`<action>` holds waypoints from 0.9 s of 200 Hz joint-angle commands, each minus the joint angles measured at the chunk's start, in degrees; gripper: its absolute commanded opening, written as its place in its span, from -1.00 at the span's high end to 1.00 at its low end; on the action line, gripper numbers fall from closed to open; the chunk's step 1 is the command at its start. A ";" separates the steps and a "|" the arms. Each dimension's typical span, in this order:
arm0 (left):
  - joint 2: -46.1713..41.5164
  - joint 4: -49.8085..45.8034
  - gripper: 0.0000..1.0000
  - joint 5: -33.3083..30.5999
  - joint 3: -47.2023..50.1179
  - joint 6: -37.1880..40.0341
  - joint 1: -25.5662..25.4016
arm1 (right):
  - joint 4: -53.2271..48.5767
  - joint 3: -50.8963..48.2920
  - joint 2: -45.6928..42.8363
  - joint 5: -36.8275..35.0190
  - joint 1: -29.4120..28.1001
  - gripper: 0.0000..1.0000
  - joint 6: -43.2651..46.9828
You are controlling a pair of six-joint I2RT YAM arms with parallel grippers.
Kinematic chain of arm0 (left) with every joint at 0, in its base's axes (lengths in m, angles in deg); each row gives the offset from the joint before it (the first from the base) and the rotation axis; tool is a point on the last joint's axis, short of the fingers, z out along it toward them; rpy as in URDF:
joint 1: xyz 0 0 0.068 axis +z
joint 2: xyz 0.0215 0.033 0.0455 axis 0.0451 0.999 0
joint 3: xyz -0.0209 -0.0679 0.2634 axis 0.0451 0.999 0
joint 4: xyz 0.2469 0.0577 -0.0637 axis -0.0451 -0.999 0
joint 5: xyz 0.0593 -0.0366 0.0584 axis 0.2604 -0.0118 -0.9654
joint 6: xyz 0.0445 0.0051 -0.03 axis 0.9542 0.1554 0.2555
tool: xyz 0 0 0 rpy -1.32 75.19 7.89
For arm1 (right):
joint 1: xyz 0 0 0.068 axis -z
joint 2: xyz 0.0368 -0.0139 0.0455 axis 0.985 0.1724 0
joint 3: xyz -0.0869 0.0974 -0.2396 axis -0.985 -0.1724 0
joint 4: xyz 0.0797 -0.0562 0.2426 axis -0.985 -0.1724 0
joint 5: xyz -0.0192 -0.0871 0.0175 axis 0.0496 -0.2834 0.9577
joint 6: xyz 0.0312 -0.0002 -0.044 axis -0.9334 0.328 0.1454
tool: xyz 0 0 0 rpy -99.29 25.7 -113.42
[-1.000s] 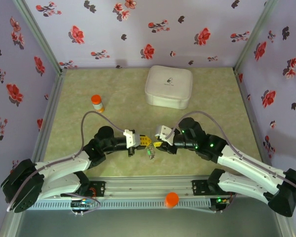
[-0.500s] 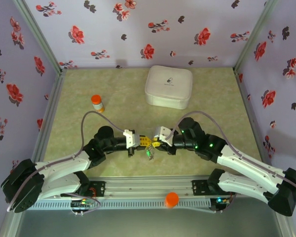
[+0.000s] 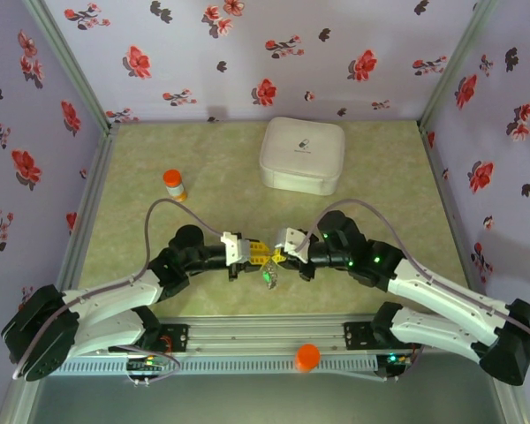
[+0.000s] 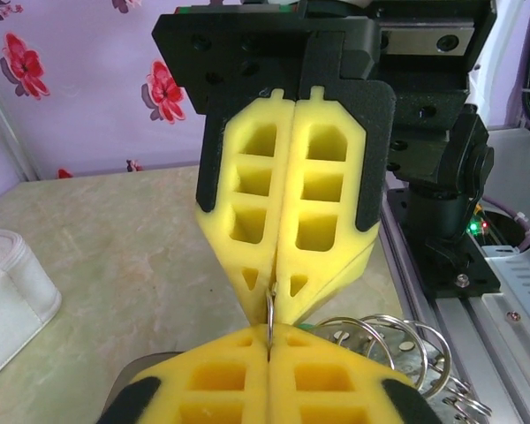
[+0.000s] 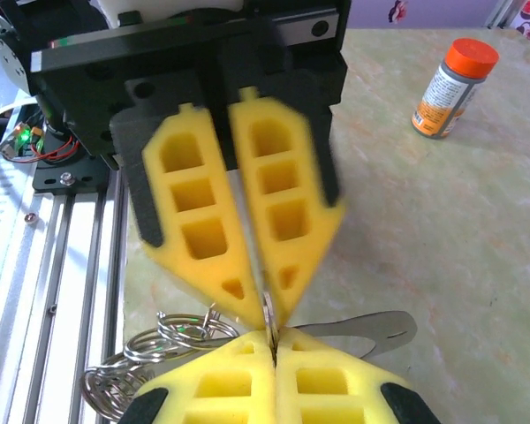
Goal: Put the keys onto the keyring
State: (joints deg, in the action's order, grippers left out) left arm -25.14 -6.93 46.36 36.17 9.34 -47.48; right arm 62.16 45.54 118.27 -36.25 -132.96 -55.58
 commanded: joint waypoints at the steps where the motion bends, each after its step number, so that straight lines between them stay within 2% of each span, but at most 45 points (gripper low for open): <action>1: -1.39 -5.63 0.53 -1.97 -2.50 3.29 0.22 | -2.86 3.60 0.52 -1.31 -0.81 1.00 1.62; 27: -1.78 -13.47 0.56 -3.23 -4.92 6.52 0.23 | -8.00 6.66 2.65 -2.56 -1.59 1.00 3.42; 52: -1.31 -19.95 0.78 -4.16 -7.54 9.39 0.10 | -12.36 9.88 5.53 -4.59 -3.02 1.00 5.73; 64: -1.23 -20.71 0.85 -4.13 -8.08 9.55 0.14 | -14.56 11.69 6.97 -5.58 -3.58 1.00 6.39; 77: -1.31 -20.84 1.00 -3.93 -8.40 9.56 0.10 | -16.13 13.24 8.16 -6.27 -3.96 1.00 6.82; 97: -1.73 -19.84 1.00 -3.71 -8.17 9.06 0.14 | -15.10 13.13 7.74 -6.82 -3.89 1.00 6.01; 111: -2.01 -17.34 1.00 -3.13 -7.18 7.75 0.12 | -11.91 10.74 5.48 -6.80 -3.44 0.55 4.61; 117: -2.18 -15.67 1.00 -2.79 -6.53 7.00 0.14 | -10.09 9.26 4.39 -6.43 -3.01 0.44 3.95; 135: -2.41 -9.91 1.00 -1.83 -4.12 4.60 0.14 | -6.73 5.91 1.82 -4.46 -1.46 0.34 1.87; 180: -2.08 -3.39 1.00 -1.12 -1.66 2.80 0.20 | -4.69 2.75 -0.39 -5.71 -1.32 0.34 -0.19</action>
State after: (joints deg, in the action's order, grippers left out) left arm -26.48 -17.86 44.06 33.81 14.06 -47.48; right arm 53.88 50.04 119.19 -42.26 -134.44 -53.46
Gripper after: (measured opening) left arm 0.061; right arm 0.331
